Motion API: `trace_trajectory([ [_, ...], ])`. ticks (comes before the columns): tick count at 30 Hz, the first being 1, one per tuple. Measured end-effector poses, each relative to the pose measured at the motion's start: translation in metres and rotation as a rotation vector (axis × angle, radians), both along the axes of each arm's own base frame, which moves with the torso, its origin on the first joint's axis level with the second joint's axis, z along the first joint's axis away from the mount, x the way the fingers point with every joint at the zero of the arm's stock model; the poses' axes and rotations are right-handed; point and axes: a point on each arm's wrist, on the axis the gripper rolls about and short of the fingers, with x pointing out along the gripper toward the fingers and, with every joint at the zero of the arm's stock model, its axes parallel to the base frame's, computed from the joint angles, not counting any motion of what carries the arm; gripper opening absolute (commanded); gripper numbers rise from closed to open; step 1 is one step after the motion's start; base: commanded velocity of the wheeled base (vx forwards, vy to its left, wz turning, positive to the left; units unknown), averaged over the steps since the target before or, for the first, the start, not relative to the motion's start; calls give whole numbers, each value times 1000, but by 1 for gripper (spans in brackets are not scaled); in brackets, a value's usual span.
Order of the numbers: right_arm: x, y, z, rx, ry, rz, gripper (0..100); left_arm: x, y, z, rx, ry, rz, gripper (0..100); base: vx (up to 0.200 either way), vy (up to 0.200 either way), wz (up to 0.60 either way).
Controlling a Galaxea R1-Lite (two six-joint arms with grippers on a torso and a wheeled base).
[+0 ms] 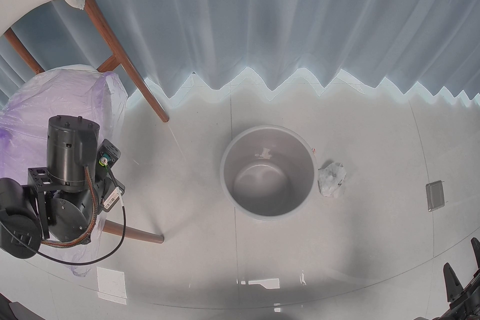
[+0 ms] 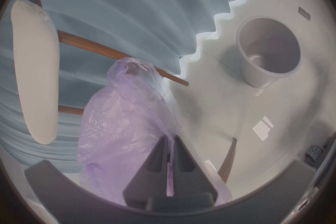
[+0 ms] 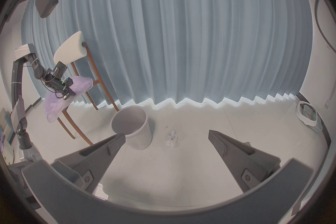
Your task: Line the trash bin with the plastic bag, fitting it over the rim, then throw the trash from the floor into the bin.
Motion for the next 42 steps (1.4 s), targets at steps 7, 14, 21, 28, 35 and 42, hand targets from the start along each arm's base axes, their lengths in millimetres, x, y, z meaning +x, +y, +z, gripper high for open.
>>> trace_trajectory([
  [7,0,0,0,1,0,0,100,-9,0,10,-62,-28,-76,0,0,0,0],
  [14,0,0,0,2,0,0,100,-26,4,36,-211,-103,-240,0,0,0,0],
  [21,0,0,0,1,0,0,100,-42,8,45,-510,-120,-384,0,0,0,0],
  [28,0,0,0,1,0,0,100,-50,4,55,-776,-120,-487,0,0,0,0],
  [35,0,0,0,3,0,-1,100,-53,-14,73,-978,-126,-624,0,0,0,0],
  [42,0,0,0,3,0,-2,100,-46,-45,86,-1067,-144,-789,0,0,0,0],
])
